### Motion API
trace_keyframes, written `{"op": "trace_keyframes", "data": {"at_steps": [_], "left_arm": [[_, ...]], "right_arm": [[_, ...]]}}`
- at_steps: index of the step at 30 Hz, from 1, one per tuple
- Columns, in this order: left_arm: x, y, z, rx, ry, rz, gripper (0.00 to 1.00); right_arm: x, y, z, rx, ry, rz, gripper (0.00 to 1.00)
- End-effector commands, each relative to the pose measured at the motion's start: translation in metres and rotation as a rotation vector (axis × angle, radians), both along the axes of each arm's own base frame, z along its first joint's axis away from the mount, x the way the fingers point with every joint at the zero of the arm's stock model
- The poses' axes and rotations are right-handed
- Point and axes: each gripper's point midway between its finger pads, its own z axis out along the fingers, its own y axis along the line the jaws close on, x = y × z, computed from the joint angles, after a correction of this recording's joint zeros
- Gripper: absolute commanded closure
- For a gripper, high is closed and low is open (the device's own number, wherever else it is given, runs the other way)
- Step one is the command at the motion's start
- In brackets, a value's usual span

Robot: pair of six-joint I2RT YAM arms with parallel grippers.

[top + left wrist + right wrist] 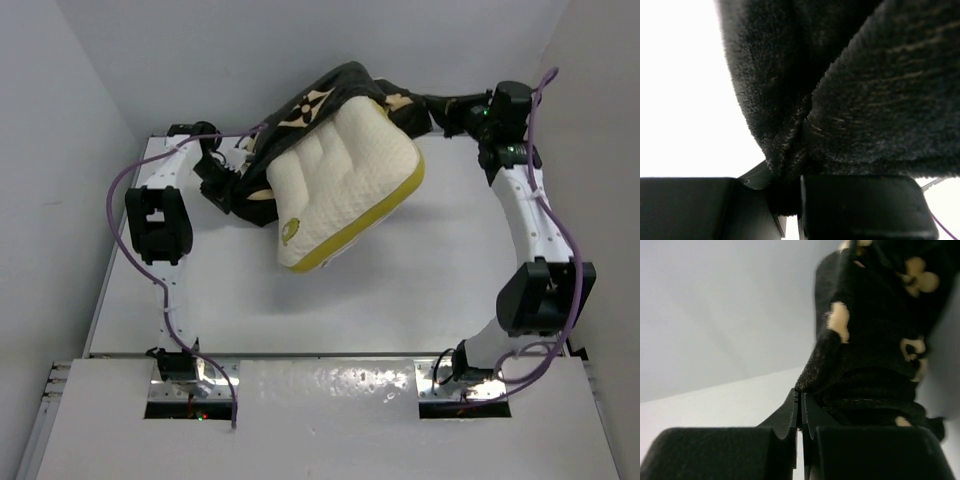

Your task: Put the pillow into the pillowcase

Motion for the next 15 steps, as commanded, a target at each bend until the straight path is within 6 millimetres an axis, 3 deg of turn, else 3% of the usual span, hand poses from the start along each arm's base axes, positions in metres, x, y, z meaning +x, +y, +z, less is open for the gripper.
{"op": "trace_keyframes", "data": {"at_steps": [1,3,4,6,7,8,10,12,15], "left_arm": [[-0.022,0.016,-0.013,0.010,0.077,0.020,1.00],[-0.040,0.005,-0.030,-0.059,0.136,0.025,1.00],[-0.042,0.003,-0.034,-0.065,0.141,0.048,0.99],[-0.044,-0.001,-0.037,-0.065,0.117,0.048,0.84],[-0.043,-0.002,-0.036,-0.064,0.103,0.046,0.79],[-0.038,-0.002,-0.026,-0.061,0.064,0.049,0.70],[-0.028,0.000,-0.010,-0.048,0.003,0.057,0.65],[-0.011,0.003,0.021,-0.032,-0.110,0.071,0.54],[0.007,0.004,0.074,-0.018,-0.306,0.094,0.48]], "right_arm": [[-0.041,-0.012,0.009,-0.123,-0.090,-0.079,1.00],[-0.060,-0.008,-0.040,-0.209,0.005,-0.091,1.00],[-0.082,0.001,-0.080,-0.251,0.072,-0.066,1.00],[-0.102,0.011,-0.118,-0.252,0.128,-0.036,1.00],[-0.118,0.016,-0.151,-0.226,0.197,-0.022,1.00],[-0.124,0.023,-0.160,-0.208,0.206,-0.007,1.00],[-0.137,0.042,-0.177,-0.197,0.238,0.037,1.00],[-0.144,0.060,-0.179,-0.210,0.241,0.074,1.00],[-0.147,0.072,-0.171,-0.232,0.216,0.081,1.00]]}}
